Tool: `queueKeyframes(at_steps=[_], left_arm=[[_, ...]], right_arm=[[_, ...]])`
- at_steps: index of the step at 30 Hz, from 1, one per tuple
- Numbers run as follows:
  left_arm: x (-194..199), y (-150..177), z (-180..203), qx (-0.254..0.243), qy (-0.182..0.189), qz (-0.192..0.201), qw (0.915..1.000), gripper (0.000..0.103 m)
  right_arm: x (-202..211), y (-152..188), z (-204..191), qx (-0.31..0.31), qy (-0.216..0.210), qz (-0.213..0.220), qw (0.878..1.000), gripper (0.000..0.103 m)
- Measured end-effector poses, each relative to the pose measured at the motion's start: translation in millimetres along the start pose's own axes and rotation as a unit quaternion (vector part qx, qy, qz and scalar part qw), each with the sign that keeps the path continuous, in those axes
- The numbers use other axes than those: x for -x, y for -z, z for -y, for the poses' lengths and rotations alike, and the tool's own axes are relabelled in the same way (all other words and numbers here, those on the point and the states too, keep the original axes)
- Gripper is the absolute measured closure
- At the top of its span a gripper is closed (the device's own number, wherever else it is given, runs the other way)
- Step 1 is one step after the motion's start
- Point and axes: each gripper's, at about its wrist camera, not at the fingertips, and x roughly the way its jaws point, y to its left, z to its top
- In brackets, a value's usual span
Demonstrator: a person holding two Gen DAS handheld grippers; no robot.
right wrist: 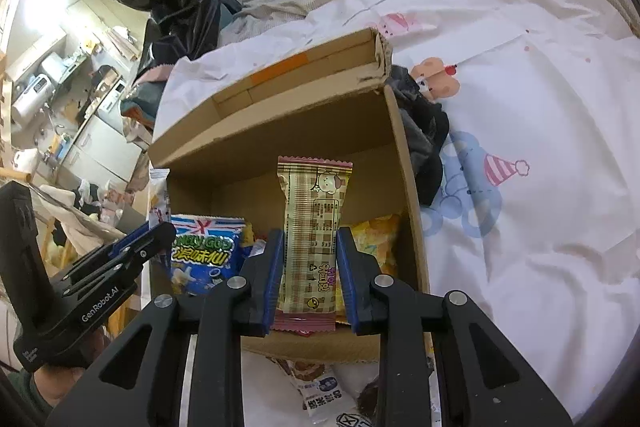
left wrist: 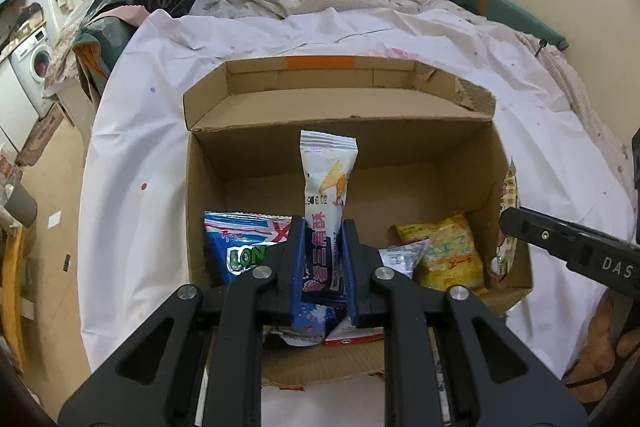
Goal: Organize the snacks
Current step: 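Lower the checkered bar into the box with the right tool while the left tool lowers the white bar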
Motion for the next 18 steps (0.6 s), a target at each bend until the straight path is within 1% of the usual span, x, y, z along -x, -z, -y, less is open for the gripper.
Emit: queueKeyframes(at_steps=[3, 9, 18], left_arm=[[-4, 0, -1, 0.003, 0.009, -0.007, 0.9999, 0.089], [-3, -3, -1, 0.003, 0.017, -0.005, 0.9998, 0.089], [-6, -3, -6, 0.016, 0.017, -0.011, 0.9997, 0.088]], right_arm=[[-9, 1, -1, 0.000, 0.006, -0.014, 1.000, 0.075], [-18, 4, -4, 0.003, 0.013, -0.030, 0.999, 0.075], [-22, 7, -4, 0.003, 0.014, -0.038, 0.999, 0.075]])
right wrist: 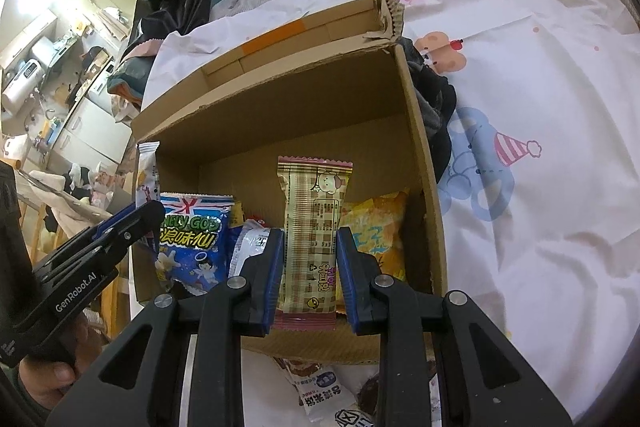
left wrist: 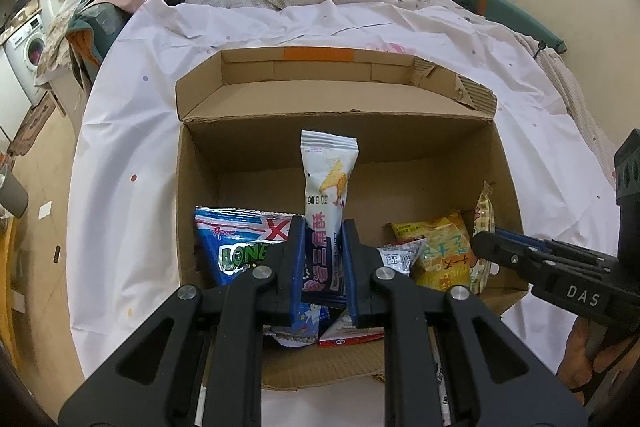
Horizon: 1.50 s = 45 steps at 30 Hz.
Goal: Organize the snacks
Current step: 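Lower the checkered bar into the box with the right tool while the left tool lowers the white bar, then open both tools to release the bars and withdraw from the box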
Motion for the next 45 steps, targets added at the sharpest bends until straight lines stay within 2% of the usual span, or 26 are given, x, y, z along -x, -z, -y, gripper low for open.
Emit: queueKeyframes(at_steps=[10, 12, 13, 14, 16, 19, 21, 23, 28, 39, 45], left_arm=[[0, 2, 1, -0.004, -0.007, -0.003, 1.0000, 0.086], [-1, 2, 1, -0.003, -0.006, -0.007, 0.9999, 0.077], [-1, 2, 1, -0.001, -0.006, -0.007, 1.0000, 0.068], [0, 2, -1, 0.005, -0.005, -0.004, 1.0000, 0.062], [2, 2, -3, 0.012, -0.004, 0.004, 0.9999, 0.057], [3, 1, -3, 0.011, 0.002, 0.002, 0.9999, 0.037], [6, 1, -3, 0.015, 0.011, 0.009, 0.9998, 0.029], [9, 1, -3, 0.015, 0.006, 0.017, 0.9997, 0.025], [14, 1, -4, 0.014, -0.005, 0.033, 0.9994, 0.022], [16, 2, -8, 0.019, -0.006, 0.032, 0.9993, 0.022], [30, 6, -18, 0.023, -0.011, 0.042, 0.9988, 0.022]], right_arm=[[-3, 1, -4, 0.008, -0.010, -0.009, 1.000, 0.072], [-3, 0, -2, 0.006, -0.012, -0.009, 1.000, 0.072], [-3, -1, -1, 0.004, -0.013, -0.009, 1.000, 0.072], [-3, -1, 0, 0.002, -0.013, -0.008, 1.000, 0.072], [-3, -1, 1, -0.002, -0.013, -0.007, 1.000, 0.072], [-1, -2, 2, -0.007, -0.018, -0.004, 1.000, 0.072], [0, -3, 2, -0.009, -0.020, -0.001, 1.000, 0.064], [4, -3, 3, -0.014, -0.024, 0.009, 1.000, 0.035], [13, -3, 1, -0.008, -0.031, 0.029, 0.999, 0.033], [13, -5, 0, -0.007, -0.026, 0.027, 0.999, 0.033], [21, -5, -1, -0.011, -0.029, 0.035, 0.999, 0.033]])
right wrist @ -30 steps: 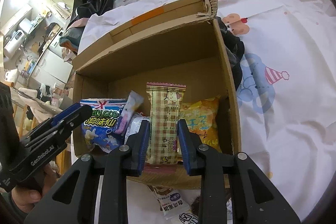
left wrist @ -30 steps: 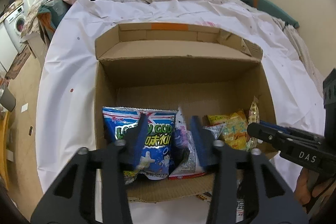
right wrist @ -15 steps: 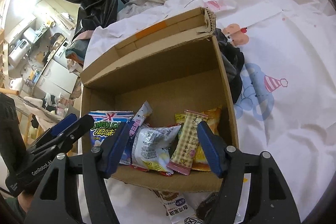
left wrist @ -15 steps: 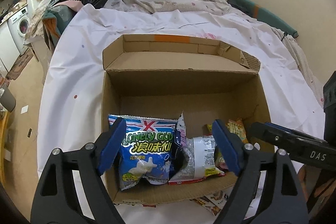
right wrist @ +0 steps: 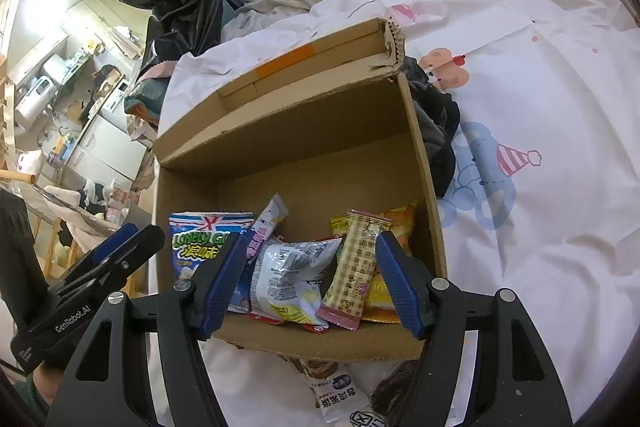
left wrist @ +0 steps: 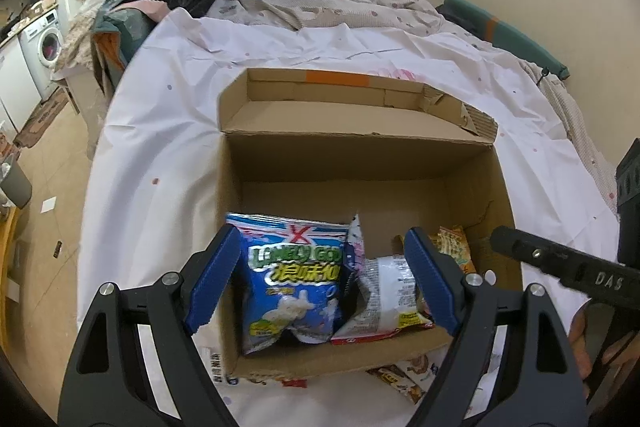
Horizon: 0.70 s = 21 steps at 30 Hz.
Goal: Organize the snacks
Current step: 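Open both tools to release the bars and withdraw from the box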
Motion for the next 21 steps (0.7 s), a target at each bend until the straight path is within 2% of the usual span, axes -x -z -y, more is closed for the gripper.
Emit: queueKeyframes(at_steps=[12, 15, 18, 21], left_arm=[[33, 12, -30, 0.007, -0.006, 0.013, 0.9999, 0.022], [39, 13, -39, -0.007, 0.020, -0.004, 0.9998, 0.017], [43, 15, -47, -0.033, 0.023, -0.022, 0.9989, 0.006], [42, 22, -62, -0.033, 0.029, -0.057, 0.9974, 0.005]], right_arm=[[22, 17, -2, -0.001, 0.002, 0.005, 1.000, 0.033], [29, 23, -2, 0.004, 0.005, 0.005, 1.000, 0.033], [36, 31, 1, 0.000, 0.005, 0.002, 1.000, 0.033], [42, 41, 7, -0.011, 0.003, -0.005, 1.000, 0.033]])
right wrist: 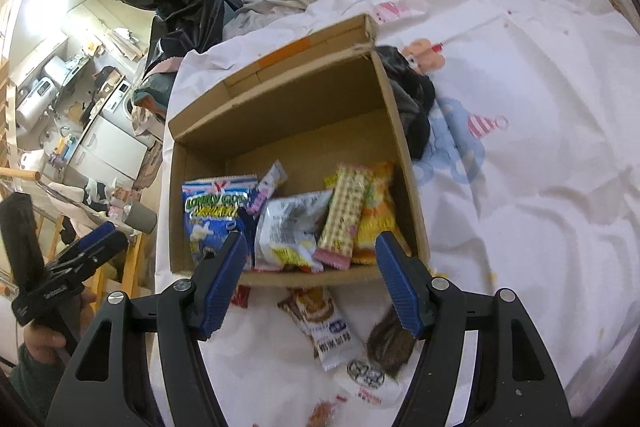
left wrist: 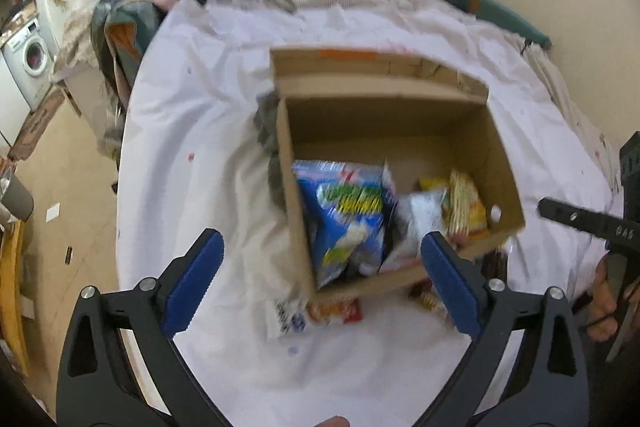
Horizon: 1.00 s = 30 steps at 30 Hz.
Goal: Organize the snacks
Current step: 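Open both tools to release the bars and withdraw from the box, then grasp the white cake packet with the left tool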
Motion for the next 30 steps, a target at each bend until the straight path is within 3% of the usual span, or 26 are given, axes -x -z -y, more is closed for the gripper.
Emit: queueKeyframes(at_steps=[7, 11, 17, 20, 23, 30], left_arm=[[-17, 11, -31, 0.034, -0.004, -0.074, 0.9967, 0.005], [-52, 38, -45, 0.040, -0.028, -0.178, 0.9829, 0.006], [-86, 56, -21, -0.028, -0.042, -0.239, 0.9696, 0.006], [-101, 55, -7, -0.029, -0.046, -0.242, 0.9686, 0.006], [-113, 55, 1, 0.019, -0.031, -0.244, 0.9691, 0.005], [-137, 53, 3, 0.094, -0.053, -0.232, 0.9668, 0.005]], right_arm=[[10, 25, 8, -0.013, 0.006, -0.016, 1.000, 0.033], [8, 38, 17, -0.026, 0.024, -0.035, 0.999, 0.033], [2, 41, 26, -0.039, 0.044, -0.052, 0.997, 0.033], [0, 40, 28, -0.042, 0.046, -0.054, 0.997, 0.033], [-2, 39, 28, -0.040, 0.046, -0.058, 0.996, 0.033], [-5, 37, 35, -0.050, 0.050, -0.062, 0.996, 0.033]])
